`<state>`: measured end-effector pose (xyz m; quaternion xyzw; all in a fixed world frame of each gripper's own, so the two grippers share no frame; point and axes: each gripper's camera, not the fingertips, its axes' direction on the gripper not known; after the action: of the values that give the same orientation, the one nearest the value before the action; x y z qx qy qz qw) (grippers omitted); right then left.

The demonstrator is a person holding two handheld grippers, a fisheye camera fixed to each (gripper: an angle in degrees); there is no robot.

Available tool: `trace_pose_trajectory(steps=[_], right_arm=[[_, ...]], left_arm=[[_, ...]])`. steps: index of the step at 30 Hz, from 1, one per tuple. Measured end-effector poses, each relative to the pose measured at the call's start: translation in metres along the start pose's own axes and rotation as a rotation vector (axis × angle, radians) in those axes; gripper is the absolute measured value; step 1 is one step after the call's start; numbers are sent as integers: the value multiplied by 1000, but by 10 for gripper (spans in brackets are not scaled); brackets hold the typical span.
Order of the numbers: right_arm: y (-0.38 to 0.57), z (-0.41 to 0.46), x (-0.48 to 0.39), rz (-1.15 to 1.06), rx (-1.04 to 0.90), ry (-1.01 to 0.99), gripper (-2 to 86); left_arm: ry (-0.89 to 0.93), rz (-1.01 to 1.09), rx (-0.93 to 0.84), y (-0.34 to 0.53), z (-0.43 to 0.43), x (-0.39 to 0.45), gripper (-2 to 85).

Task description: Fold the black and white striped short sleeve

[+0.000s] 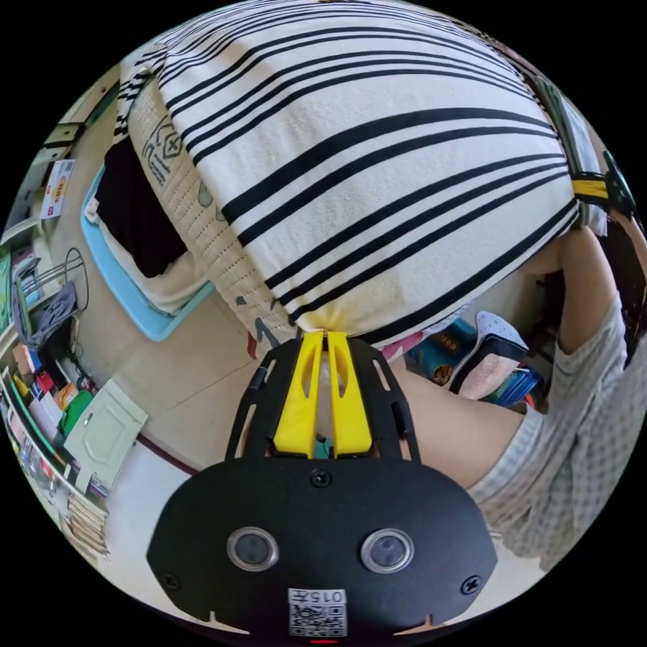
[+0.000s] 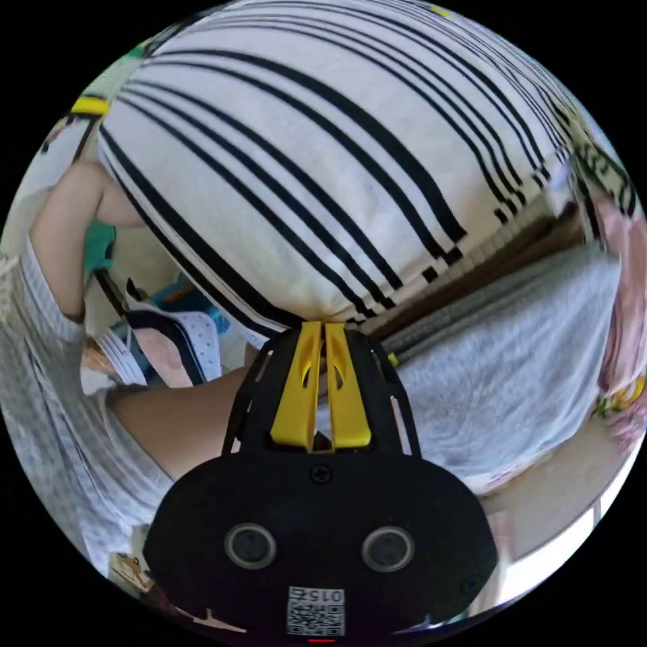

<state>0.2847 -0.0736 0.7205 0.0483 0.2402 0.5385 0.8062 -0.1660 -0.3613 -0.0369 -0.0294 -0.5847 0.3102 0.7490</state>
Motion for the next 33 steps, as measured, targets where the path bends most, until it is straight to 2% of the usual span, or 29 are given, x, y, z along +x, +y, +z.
trace_pose_trajectory(steps=[4,6,10,13,18,19,21,24,27,30,33], right_arm=[[71,-17,39,212,97,-214,-3],[115,-34,60,305,180,-226,3],[154,-51,103,427,361,-184,35],[161,-56,149,510,542,-183,55],[139,-53,220,564,833,-233,85],[135,-50,225,560,844,-228,86],[118,-37,240,518,869,-216,94],[102,-15,248,454,849,-183,99],[96,11,249,410,823,-188,97],[94,38,244,389,794,-210,86],[96,59,239,393,779,-212,71]], left_arm=[[102,-25,-76,0,-45,-21,5],[179,-84,-98,3,-86,-46,9],[118,-127,-52,-20,-156,-73,18],[112,-107,101,-74,-215,-77,38],[365,38,445,-228,-301,-52,75],[400,46,477,-248,-307,-49,78],[579,89,581,-329,-321,-38,90],[764,145,574,-429,-317,-23,101],[789,107,543,-498,-305,-23,107],[749,87,489,-538,-291,-29,113],[819,92,472,-556,-278,-39,100]])
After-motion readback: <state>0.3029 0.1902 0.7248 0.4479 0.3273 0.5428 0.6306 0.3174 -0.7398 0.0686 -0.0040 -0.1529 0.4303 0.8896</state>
